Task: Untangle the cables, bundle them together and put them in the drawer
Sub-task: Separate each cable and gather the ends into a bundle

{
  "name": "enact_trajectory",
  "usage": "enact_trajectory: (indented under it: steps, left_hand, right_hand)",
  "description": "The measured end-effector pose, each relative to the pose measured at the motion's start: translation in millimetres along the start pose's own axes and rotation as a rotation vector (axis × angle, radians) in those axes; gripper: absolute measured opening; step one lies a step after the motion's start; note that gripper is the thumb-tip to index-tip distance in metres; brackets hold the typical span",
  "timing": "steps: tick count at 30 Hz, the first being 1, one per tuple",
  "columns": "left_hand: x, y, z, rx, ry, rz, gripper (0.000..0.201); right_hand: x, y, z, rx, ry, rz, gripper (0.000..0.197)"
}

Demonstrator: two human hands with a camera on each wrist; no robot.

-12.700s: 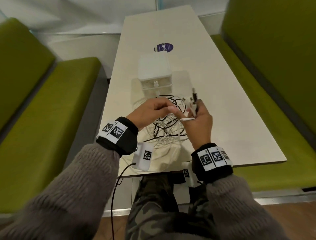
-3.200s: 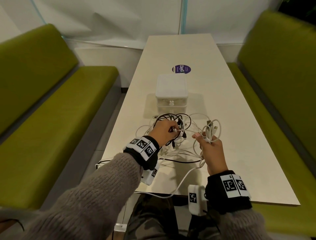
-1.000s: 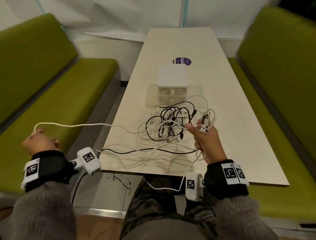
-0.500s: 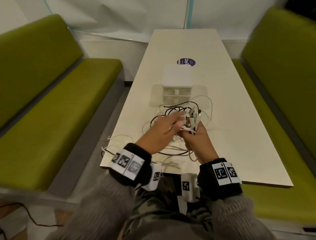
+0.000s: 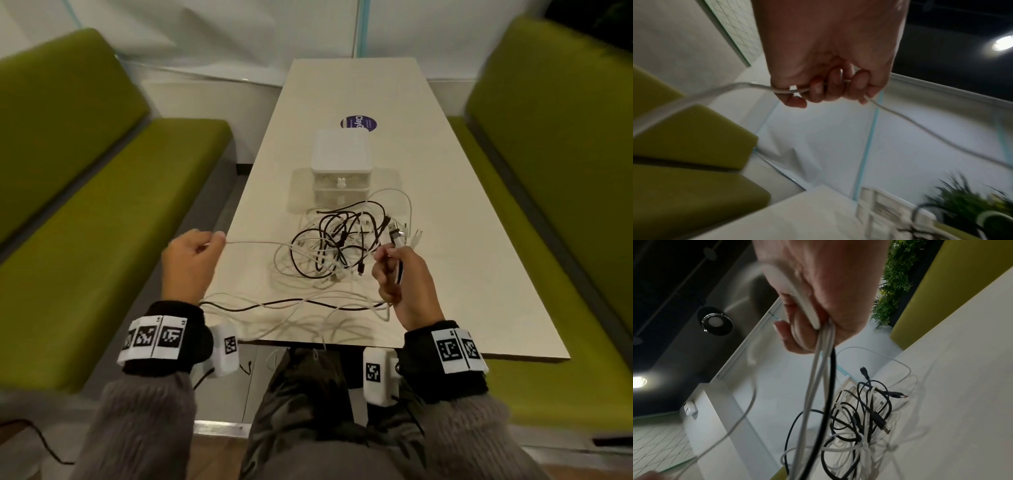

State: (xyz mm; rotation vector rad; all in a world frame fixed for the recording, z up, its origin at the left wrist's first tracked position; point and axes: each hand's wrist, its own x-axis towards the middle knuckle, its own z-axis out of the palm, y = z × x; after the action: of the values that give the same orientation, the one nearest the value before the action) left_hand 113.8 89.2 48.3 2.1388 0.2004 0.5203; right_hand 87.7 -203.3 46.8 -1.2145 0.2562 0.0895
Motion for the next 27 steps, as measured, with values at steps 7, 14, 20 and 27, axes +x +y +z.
enact_trajectory:
  steps: [7, 14, 20, 27]
  left_hand:
    - [8.2, -36.8, -29.9, 0.437, 0.07, -0.274, 0.032]
    - [-32.8, 69.6, 7.8, 0.152, -0.482, 0.204, 0.051]
    - [-72.6, 103.4, 73.5, -0.013, -0.884, 0.251, 0.031]
    - [-62.7, 83.9, 71.8, 0.076, -0.816, 0.314, 0.022]
  right_hand:
    - [-1.3, -3.0, 3.8, 0.219, 0.068, -0.027, 0.029]
    - [0.5, -9.5, 34.9, 0.353, -0.001, -0.084, 0.038]
    - [-10.6, -10.7, 47.6, 0.426, -0.058, -0.106, 0.042]
    - [-9.0, -4.9, 25.4, 0.286, -0.105, -0.104, 0.031]
